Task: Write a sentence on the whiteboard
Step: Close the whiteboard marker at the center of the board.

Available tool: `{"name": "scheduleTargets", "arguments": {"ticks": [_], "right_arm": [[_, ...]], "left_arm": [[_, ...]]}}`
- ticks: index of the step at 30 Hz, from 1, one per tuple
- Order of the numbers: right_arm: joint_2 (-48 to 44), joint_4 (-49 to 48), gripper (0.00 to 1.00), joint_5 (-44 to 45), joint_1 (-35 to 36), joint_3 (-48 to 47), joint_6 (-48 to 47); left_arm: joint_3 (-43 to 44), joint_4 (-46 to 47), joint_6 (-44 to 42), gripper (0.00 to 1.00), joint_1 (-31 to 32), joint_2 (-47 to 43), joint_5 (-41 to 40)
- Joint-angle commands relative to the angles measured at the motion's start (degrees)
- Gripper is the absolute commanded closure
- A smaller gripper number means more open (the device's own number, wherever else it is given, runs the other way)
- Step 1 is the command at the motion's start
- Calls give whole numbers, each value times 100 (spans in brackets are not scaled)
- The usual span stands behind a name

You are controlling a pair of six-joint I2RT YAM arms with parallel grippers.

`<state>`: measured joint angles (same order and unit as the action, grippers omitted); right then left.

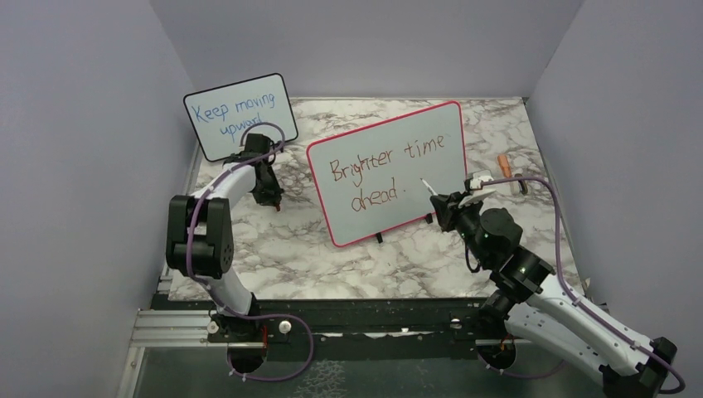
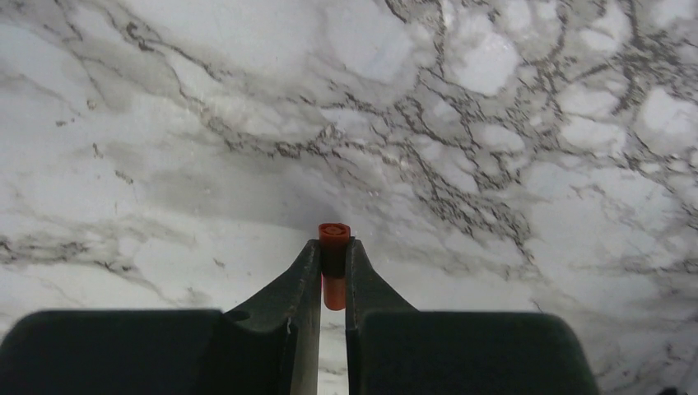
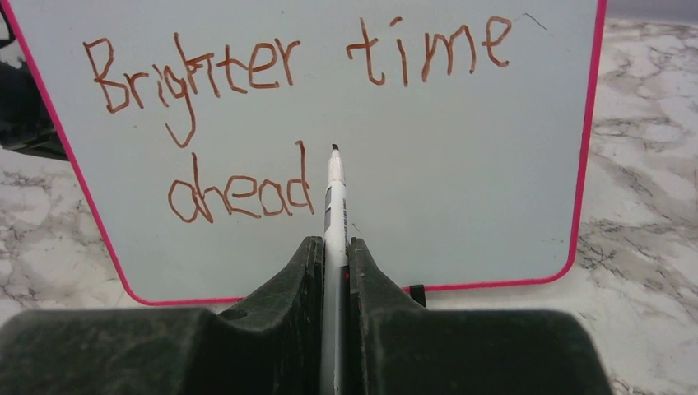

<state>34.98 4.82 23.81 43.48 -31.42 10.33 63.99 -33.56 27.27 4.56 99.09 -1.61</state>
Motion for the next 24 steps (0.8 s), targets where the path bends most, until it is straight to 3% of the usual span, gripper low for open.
{"name": "scheduleTargets", "arguments": {"ticks": [1, 12, 24], "right_arm": [[105, -589, 99, -600, -24, 84, -357], [361, -1486, 99, -1634, -7, 45, -655], [861, -2889, 99, -1864, 485, 35, -1185]], "left_arm": [[-185, 92, 306, 100, -6, -1099, 445], [-551, 1130, 1196, 100, 323, -3393, 1074], [-907, 2776, 2433, 100, 1440, -4414, 1019]]}}
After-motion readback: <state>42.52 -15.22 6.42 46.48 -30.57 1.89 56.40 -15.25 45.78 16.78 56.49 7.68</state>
